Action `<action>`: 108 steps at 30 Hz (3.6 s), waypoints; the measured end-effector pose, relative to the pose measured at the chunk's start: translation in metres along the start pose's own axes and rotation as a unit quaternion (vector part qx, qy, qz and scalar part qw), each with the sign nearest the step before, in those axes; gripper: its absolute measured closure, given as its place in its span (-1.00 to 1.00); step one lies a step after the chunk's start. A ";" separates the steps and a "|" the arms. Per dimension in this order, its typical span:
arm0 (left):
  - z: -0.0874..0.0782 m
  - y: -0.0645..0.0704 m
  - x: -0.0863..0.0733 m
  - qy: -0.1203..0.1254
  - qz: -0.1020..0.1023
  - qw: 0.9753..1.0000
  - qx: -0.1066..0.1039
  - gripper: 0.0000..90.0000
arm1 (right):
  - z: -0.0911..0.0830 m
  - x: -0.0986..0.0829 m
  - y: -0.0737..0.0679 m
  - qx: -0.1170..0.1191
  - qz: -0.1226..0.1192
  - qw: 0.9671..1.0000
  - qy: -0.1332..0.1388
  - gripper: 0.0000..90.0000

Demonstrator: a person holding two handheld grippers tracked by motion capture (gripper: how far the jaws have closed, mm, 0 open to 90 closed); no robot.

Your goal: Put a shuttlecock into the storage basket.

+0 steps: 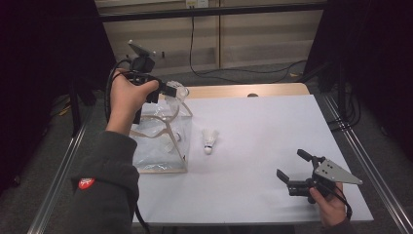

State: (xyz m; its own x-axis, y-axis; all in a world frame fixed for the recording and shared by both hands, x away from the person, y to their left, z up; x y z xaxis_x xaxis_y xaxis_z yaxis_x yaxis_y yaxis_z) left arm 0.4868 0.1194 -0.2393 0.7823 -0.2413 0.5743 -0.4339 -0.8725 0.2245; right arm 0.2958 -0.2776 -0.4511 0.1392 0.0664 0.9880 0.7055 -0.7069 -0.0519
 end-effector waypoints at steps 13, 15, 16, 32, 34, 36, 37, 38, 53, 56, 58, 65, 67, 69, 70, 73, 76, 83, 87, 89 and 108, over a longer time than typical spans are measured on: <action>-0.001 -0.008 0.001 0.011 -0.015 1.000 0.010 1.00 | 0.000 0.000 0.000 0.001 0.000 1.000 -0.001 -1.00; -0.001 -0.011 0.001 0.012 -0.015 1.000 0.012 1.00 | 0.000 0.000 0.000 0.001 0.001 1.000 -0.001 -1.00; -0.001 -0.011 0.002 0.012 -0.020 1.000 0.012 1.00 | 0.000 0.000 0.000 0.001 0.000 1.000 -0.001 -1.00; -0.001 -0.022 0.004 0.019 -0.026 0.999 0.022 1.00 | 0.000 0.000 0.000 0.000 0.000 1.000 0.000 -1.00; 0.000 -0.024 0.004 0.021 -0.031 0.999 0.027 1.00 | 0.000 -0.001 0.001 0.000 0.000 1.000 0.000 -1.00; 0.000 -0.025 0.004 0.021 -0.033 0.999 0.030 1.00 | 0.000 0.000 0.001 0.000 -0.001 1.000 0.000 -1.00; -0.001 -0.027 0.004 0.022 -0.034 0.999 0.032 1.00 | 0.000 -0.001 0.001 0.000 0.000 1.000 0.000 -1.00; 0.000 -0.027 0.004 0.026 -0.039 0.998 0.033 1.00 | 0.000 0.000 0.001 0.001 0.001 1.000 0.000 -1.00; 0.001 -0.041 0.002 0.030 -0.047 0.997 0.053 0.99 | 0.001 -0.001 0.001 0.001 0.001 1.000 0.000 -1.00; 0.002 -0.044 0.002 0.033 -0.049 0.997 0.056 1.00 | 0.001 -0.001 0.001 0.001 0.001 1.000 0.000 -1.00; 0.001 -0.046 0.001 0.032 -0.052 0.996 0.059 1.00 | 0.001 -0.001 0.001 0.001 0.001 1.000 0.000 -1.00; 0.000 -0.050 0.000 0.037 -0.059 0.995 0.067 1.00 | 0.002 -0.001 0.001 0.000 0.001 1.000 -0.001 -1.00; -0.001 -0.052 0.000 0.036 -0.058 0.995 0.069 1.00 | 0.002 -0.001 0.001 0.000 0.001 1.000 -0.001 -1.00; -0.001 -0.053 0.000 0.036 -0.059 0.995 0.071 1.00 | 0.002 0.000 0.001 0.000 0.002 1.000 0.001 -1.00; -0.002 -0.054 0.000 0.038 -0.060 0.995 0.072 1.00 | 0.002 0.000 0.001 0.000 0.002 1.000 0.001 -1.00; -0.002 -0.055 0.000 0.036 -0.060 0.995 0.073 1.00 | 0.002 -0.001 0.001 0.001 0.003 1.000 0.001 -1.00; -0.002 -0.056 -0.001 0.036 -0.061 0.994 0.079 1.00 | 0.002 -0.001 0.002 0.001 0.003 1.000 0.000 -1.00; 0.001 -0.059 -0.003 0.034 -0.061 0.994 0.080 1.00 | 0.004 0.000 0.001 0.002 0.003 1.000 0.000 -1.00; 0.001 -0.064 -0.005 0.032 -0.064 0.994 0.085 1.00 | 0.003 -0.001 0.001 0.001 0.003 1.000 0.000 -1.00; 0.001 -0.066 -0.006 0.034 -0.065 0.993 0.090 1.00 | 0.003 0.000 0.001 0.001 0.004 1.000 0.000 -1.00; 0.011 -0.079 -0.009 0.034 -0.077 0.991 0.106 0.99 | 0.001 -0.001 0.002 -0.002 0.003 1.000 0.001 -0.99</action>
State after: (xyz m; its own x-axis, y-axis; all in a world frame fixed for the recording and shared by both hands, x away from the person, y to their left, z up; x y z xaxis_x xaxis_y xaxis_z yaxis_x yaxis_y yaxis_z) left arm 0.5188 0.1858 -0.2711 0.7965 -0.0751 0.6000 -0.2025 -0.9681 0.1476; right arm 0.2980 -0.2782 -0.4521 0.1421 0.0621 0.9879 0.7025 -0.7095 -0.0564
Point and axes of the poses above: each handheld gripper's, and its own axes: z roughly forward along the jaws, x roughly out of its top, y roughly to its right, the point moved 4 cm from there along z, roughly forward along the jaws, and after that the axes turned 12 degrees about x, right-handed, at the moved point
